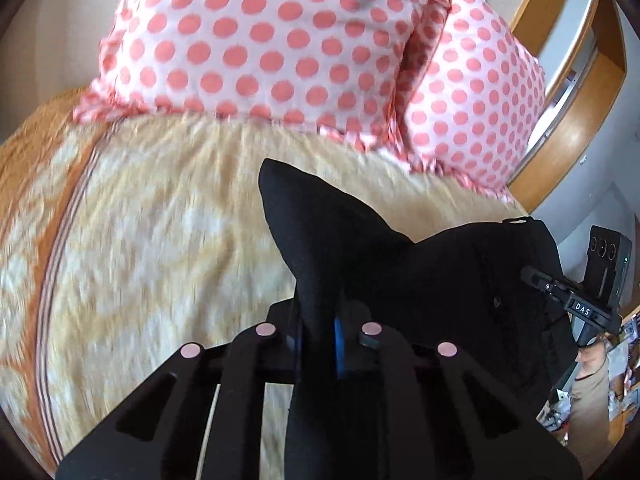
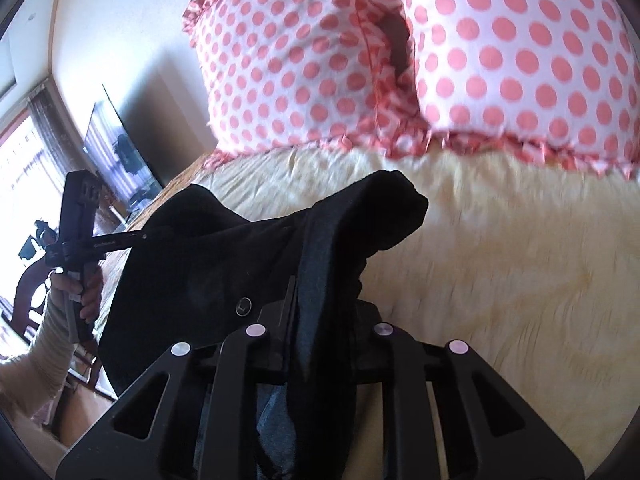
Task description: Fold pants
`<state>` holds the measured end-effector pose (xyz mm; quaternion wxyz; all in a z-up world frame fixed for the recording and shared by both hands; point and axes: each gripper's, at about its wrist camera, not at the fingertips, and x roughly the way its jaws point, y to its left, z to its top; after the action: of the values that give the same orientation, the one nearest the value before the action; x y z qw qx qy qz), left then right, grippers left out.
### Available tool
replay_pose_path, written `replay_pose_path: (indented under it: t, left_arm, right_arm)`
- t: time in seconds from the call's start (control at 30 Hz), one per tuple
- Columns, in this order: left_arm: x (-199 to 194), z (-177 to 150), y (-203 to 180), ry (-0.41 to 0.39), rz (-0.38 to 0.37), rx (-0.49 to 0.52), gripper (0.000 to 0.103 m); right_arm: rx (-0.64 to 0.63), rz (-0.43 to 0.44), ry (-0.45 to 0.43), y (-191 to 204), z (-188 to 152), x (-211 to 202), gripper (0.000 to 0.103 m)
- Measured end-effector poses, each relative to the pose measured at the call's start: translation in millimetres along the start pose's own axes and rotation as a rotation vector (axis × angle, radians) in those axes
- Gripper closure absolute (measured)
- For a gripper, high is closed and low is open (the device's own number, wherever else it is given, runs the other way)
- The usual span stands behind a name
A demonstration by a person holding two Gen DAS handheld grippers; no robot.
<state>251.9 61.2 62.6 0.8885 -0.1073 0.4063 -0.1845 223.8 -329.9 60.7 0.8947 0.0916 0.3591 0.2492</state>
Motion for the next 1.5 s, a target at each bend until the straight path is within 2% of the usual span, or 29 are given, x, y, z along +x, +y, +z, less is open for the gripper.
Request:
replay_pose_path:
  t: [0.2,0.27,0.37,0.4,0.47,0.53,0.57,0.6,0.63,0.67,0.77,0.8,0.87,0.9,1.0,1.1,1.2,1.27,1.37,1.47,1.5]
  left_arm:
    - [33.3,69.1,-2.1,-0.079,0.080,-0.001,0.092]
    - [56.2,84.5,2.1,-0.061,0.127,0.014,0.092]
    - [95.7,86.2,15.0,0.043,0.164,-0.004,0.089]
    - [104.0,83.6,17.3,0.058,0.179,-0.005,0.084]
    - [109.4,78.6,17.7,0.038,0.204,0.007,0.079]
    - [109.6,79.1,18.1,0.036,0.219,0.002,0.072]
    - [108.6,80.9,19.5,0.037,0.229,-0.007,0.063]
    - [106.8,82.1,20.5,0.034,0.237,-0.013,0.057]
    - [100.3,83.0,21.1,0.018,0.246,-0.017,0.056]
    - [91.6,82.4,21.3,-0.003,0.259,-0.016,0.053]
    - [49.1,71.0,10.9,-0.112,0.284,0.016,0.025]
    - [35.6,65.5,3.8,-0.145,0.271,0.033,0.022]
    - [11.7,47.7,-15.9,-0.176,0.200,0.066,0.017]
    - [5.8,38.0,-24.7,-0.174,0.166,0.074,0.014]
    - [6.2,3.4,-54.5,-0.103,0.089,0.094,0.014]
    - [24.2,-17.0,-73.8,-0.035,0.093,0.137,0.014]
    - [51.5,-31.4,-77.6,0.062,0.155,0.164,0.014]
    - [56.9,-34.8,-75.9,0.060,0.168,0.170,0.012]
    - [62.8,-33.6,-77.9,0.067,0.195,0.182,0.007]
    - [52.1,-35.4,-73.3,0.058,0.196,0.164,0.007]
    - [43.1,-36.6,-68.0,0.044,0.196,0.159,0.006]
  right_arm:
    - [-0.003,-0.082,-0.069,-20.4,59.2,34.3,0.084]
    - [0.021,-0.113,-0.039,-34.0,67.5,53.7,0.084]
    - [0.081,-0.182,0.098,-53.5,57.7,89.4,0.083]
    - [0.094,-0.193,0.104,-56.6,52.3,94.0,0.082]
    - [0.112,-0.196,0.085,-58.1,49.8,90.7,0.080]
    - [0.116,-0.242,0.088,-59.0,48.7,89.5,0.062]
    - [0.116,-0.265,0.088,-59.3,47.7,87.7,0.057]
    - [0.120,-0.289,0.084,-59.9,47.2,84.4,0.047]
    - [0.130,-0.324,0.067,-60.9,46.6,76.4,0.040]
    - [0.142,-0.356,0.044,-61.2,45.5,66.1,0.038]
    - [0.141,-0.508,-0.076,-53.1,37.5,21.8,0.036]
    - [0.125,-0.535,-0.114,-46.6,36.0,9.0,0.036]
    - [0.077,-0.453,-0.169,-22.3,26.1,-12.2,0.036]
    - [0.030,-0.391,-0.161,-3.3,19.6,-14.4,0.036]
    - [-0.074,-0.329,-0.096,34.3,5.9,0.3,0.036]
    - [-0.116,-0.300,0.024,55.0,-4.9,28.5,0.036]
    - [-0.138,-0.368,0.178,57.4,-16.8,60.4,0.035]
    - [-0.162,-0.394,0.166,60.4,-22.0,65.5,0.033]
    - [-0.119,-0.391,0.163,57.2,-16.9,66.7,0.028]
    - [-0.059,-0.407,0.089,62.9,-22.2,47.6,0.022]
    - [-0.040,-0.403,0.041,69.6,-26.9,34.4,0.010]
